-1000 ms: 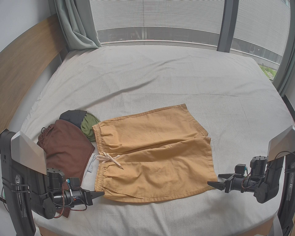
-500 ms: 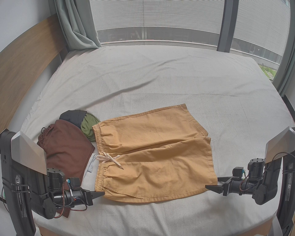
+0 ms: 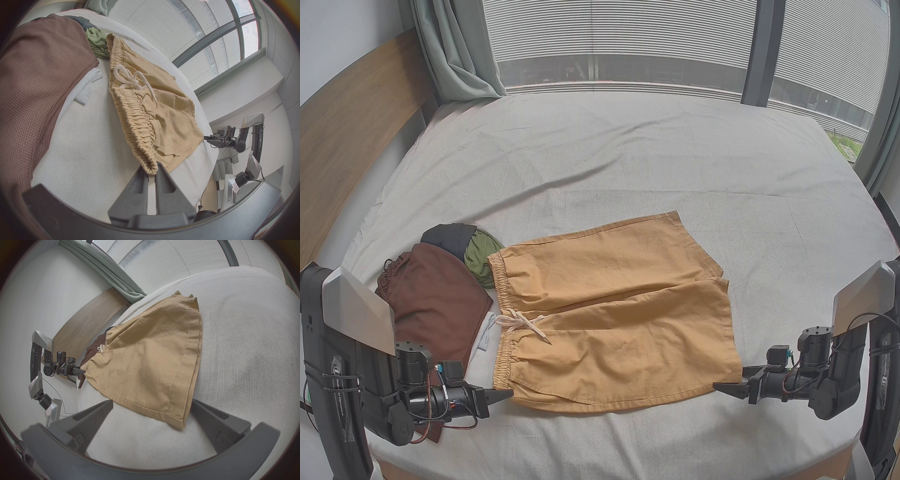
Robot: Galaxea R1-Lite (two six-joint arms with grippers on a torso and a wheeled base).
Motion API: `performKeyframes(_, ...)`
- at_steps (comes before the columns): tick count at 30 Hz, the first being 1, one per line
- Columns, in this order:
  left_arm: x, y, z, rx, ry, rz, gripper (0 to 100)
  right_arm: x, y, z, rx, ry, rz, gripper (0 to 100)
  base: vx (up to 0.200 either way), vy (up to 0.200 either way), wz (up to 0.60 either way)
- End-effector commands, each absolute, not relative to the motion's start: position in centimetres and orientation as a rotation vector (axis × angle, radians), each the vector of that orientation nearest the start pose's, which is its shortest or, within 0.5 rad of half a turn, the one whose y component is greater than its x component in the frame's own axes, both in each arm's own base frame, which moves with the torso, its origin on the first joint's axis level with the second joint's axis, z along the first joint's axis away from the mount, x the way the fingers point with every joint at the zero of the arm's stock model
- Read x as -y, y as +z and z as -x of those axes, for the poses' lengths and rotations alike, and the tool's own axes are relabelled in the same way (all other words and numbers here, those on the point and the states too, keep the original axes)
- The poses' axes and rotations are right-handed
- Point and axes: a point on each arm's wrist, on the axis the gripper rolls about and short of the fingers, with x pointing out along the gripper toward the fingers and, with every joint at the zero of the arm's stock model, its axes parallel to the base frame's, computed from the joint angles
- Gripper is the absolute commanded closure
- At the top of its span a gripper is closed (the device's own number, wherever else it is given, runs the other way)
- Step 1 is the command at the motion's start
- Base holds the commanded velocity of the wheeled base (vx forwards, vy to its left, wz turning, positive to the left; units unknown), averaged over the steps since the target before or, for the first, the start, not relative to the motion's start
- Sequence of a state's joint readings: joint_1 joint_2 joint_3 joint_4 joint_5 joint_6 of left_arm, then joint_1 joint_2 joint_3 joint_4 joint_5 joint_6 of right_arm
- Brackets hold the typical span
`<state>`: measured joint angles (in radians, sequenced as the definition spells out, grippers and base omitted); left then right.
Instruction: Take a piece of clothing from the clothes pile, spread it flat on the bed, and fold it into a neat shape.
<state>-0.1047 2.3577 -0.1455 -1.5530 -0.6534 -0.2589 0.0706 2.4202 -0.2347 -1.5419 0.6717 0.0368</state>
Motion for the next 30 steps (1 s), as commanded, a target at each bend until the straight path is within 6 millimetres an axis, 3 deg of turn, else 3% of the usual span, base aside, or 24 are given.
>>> performKeyframes(1,3.9,-3.3,-24.3,-0.741,-0.644,0.420,100,-3.3,-4.8,-26.3,-0.645,0.703,-0.230,100,0.000,0.000,0.00)
performKeyframes(11,3.9,-3.2,-24.3,-0.737,-0.644,0.420,100,-3.1,-4.7,-26.2,-0.646,0.691,-0.231,100,0.000,0.000,0.00)
performKeyframes(30,2.8,-2.4,-22.6,-0.764,-0.670,0.468,100,-2.6,-3.8,-22.8,-0.716,0.690,-0.203,100,0.000,0.000,0.00)
